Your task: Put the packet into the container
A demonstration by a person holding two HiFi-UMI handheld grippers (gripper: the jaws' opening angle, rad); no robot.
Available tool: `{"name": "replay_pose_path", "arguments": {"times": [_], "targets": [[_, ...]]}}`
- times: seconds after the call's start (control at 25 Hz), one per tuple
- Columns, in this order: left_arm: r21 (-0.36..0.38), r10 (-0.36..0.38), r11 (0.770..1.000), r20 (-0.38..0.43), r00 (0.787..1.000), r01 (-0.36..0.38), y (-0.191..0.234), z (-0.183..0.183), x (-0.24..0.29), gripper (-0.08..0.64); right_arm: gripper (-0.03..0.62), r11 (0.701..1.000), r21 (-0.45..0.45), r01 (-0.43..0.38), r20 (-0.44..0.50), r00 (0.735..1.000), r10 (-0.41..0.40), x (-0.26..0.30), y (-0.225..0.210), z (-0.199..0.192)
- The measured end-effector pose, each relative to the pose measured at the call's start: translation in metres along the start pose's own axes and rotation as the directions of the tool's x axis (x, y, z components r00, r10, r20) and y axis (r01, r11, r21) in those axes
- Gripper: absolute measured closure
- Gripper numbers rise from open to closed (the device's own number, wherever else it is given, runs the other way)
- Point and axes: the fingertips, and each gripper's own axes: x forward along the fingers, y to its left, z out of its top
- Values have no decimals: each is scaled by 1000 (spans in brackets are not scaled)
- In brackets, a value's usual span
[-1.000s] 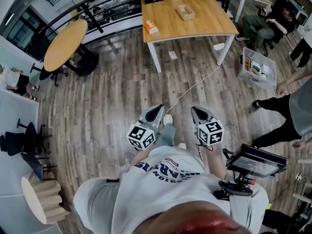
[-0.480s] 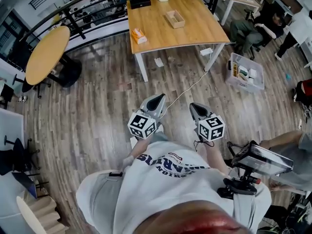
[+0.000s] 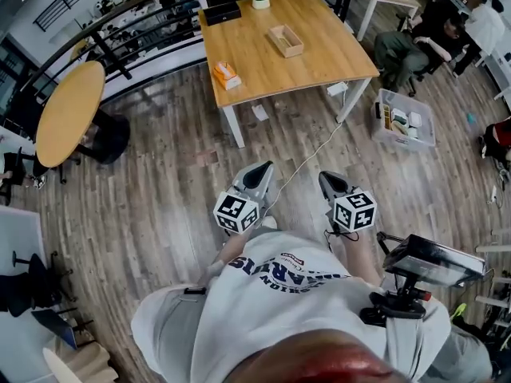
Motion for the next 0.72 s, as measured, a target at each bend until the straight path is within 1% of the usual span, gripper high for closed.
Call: {"name": "replay_pose_path", "arguments": {"times": [0.08,0.16,0.24,0.36,0.48,0.6,0.72], "targets": [[1,-12,1000,-10,1000,12,18,-6,2,565,583,1000,11,11,-1,1000,-11,13,0,0],[9,-24,1000,-39,999,24,35,-14,9,565,583,999,35,29,-6,1000,-29,26,-3,-2],[1,-38,999,-69,997,38,47,-20,17,565,583,997,65,48,-19,999,-47,32,-5,-2],[-10,-77,997,-66,995,76,53,-14,27,565,583,995,70,70,-32,997,-68,35,-8,-1],[-1,-103,995,-80,991,103,59,-17,44,565,583,991,101,86,-48,995,-82,46,-21,-2],[-3,-105,994,-65,992,105,58,-10,50,565,583,992,91,83,-49,996,-79,51,-26,6],[-2,-84,996,-46,995,84,64,-6,48,565,583,995,76,62,-47,997,-59,66,-28,14]]}}
